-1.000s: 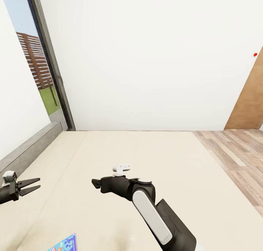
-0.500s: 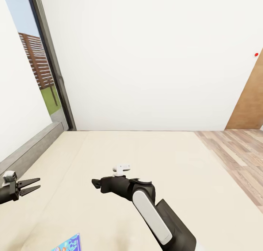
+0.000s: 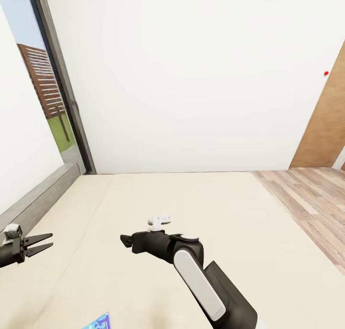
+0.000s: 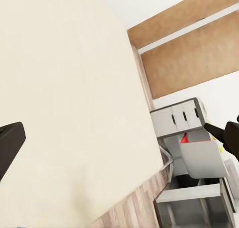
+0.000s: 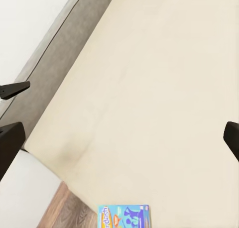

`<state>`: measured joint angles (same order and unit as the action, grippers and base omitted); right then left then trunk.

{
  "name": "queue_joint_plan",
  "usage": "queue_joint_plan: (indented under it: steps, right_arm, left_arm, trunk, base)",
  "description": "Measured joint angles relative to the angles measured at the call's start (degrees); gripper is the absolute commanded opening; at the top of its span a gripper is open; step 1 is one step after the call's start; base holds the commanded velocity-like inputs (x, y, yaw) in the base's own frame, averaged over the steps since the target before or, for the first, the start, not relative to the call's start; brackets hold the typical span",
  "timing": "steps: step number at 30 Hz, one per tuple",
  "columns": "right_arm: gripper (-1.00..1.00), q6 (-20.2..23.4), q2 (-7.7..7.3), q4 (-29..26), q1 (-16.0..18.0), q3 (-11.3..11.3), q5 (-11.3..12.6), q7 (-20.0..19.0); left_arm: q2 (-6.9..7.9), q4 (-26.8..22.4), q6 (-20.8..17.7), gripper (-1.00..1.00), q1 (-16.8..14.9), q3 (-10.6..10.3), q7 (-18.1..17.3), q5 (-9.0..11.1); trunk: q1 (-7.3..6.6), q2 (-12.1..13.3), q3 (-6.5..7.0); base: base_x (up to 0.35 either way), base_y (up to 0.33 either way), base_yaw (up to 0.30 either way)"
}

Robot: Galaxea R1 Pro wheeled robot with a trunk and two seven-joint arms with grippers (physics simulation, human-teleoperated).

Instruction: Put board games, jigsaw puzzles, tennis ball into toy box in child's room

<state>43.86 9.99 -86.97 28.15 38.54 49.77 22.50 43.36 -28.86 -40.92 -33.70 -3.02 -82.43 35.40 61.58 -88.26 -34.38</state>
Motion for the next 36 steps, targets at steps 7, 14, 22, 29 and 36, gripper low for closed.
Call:
queue_joint_plan:
  steps: [7,14,22,29,36]
  right_arm:
    - [1.0,-0.01,0.0,0.01,0.0,0.15,-0.06,0.01]
    - [1.0,-0.01,0.0,0.01,0.0,0.18,-0.05,0.0]
    - [1.0,0.0,0.0,0.01,0.0,0.19,-0.03,-0.02]
    - [1.0,-0.01,0.0,0.03,0.0,0.25,-0.06,0.01]
    - [1.0,-0.02,0.0,0.01,0.0,0.27,-0.02,-0.02]
  left_arm:
    - [0.0,-0.01,-0.02,1.0,0.01,-0.01,-0.03,0.0]
    - [0.01,-0.01,-0.03,1.0,0.01,-0.01,-0.04,0.0]
    - [0.0,-0.01,-0.2,1.0,0.01,-0.01,-0.02,0.0]
    - [0.0,-0.02,-0.37,1.0,0.01,-0.05,0.02,-0.01]
    - [0.0,0.0,-0.4,1.0,0.01,-0.02,0.05,0.0]
  trunk:
    - [0.0,0.0,0.08]
    - [0.0,0.0,0.09]
    - [0.0,0.0,0.17]
    - [0.01,0.0,0.18]
    - [0.01,0.0,0.18]
  base:
    - [0.019,0.099,-0.025]
    - [0.044,0.187,-0.01]
    - [0.005,0.19,-0.047]
    - [-0.038,0.157,-0.006]
    - [-0.029,0.14,-0.033]
